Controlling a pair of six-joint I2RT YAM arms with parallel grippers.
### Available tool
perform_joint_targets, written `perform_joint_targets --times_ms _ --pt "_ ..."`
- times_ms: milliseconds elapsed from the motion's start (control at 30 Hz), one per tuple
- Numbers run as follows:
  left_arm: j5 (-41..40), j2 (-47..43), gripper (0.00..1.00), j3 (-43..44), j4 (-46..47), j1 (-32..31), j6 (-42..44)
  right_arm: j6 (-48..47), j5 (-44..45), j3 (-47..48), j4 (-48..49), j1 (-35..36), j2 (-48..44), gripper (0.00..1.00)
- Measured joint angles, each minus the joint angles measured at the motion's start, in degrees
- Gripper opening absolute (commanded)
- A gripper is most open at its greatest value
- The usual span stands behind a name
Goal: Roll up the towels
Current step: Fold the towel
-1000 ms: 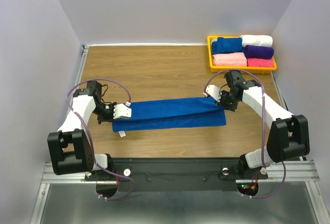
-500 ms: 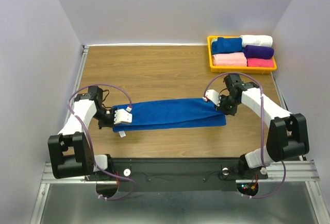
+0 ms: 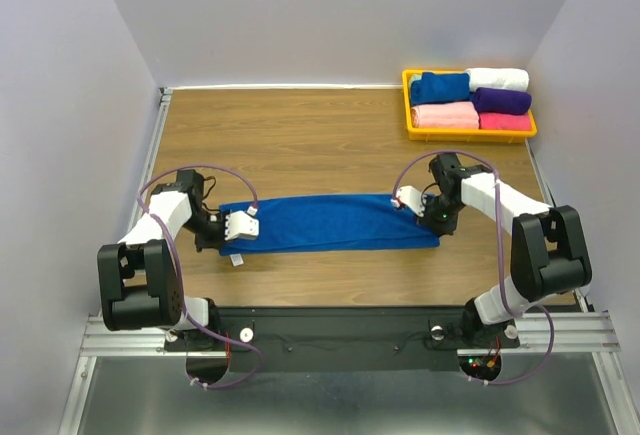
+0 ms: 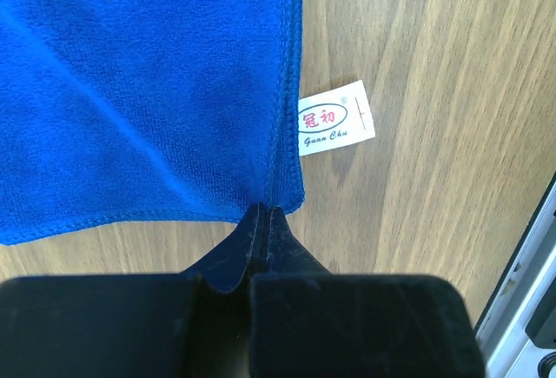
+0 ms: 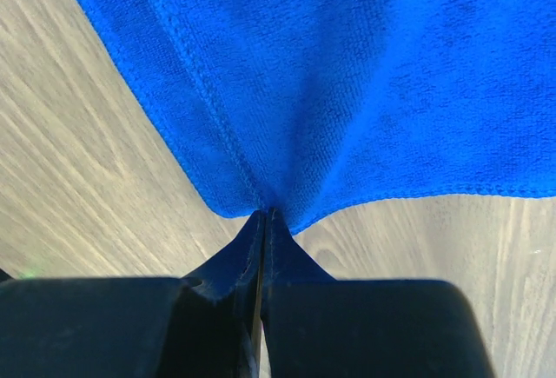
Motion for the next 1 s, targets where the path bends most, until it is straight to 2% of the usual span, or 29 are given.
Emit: perform_joint_targets --times_ms 367,633,1000 --pt "0.9 -0.4 0.00 7.8 -3.4 0.4 -0.2 0.9 0.9 4.9 -0.4 0.0 -2.4 0.01" --pt "0.8 -2.6 0.00 7.9 -7.1 3.2 1.7 0.5 1.0 5.0 -2.3 0.0 -6.5 0.00" --pt "0.9 -3.0 0.00 7.7 -7.9 4.3 3.3 -0.1 0.4 3.7 -3.2 0.0 -6.7 0.01"
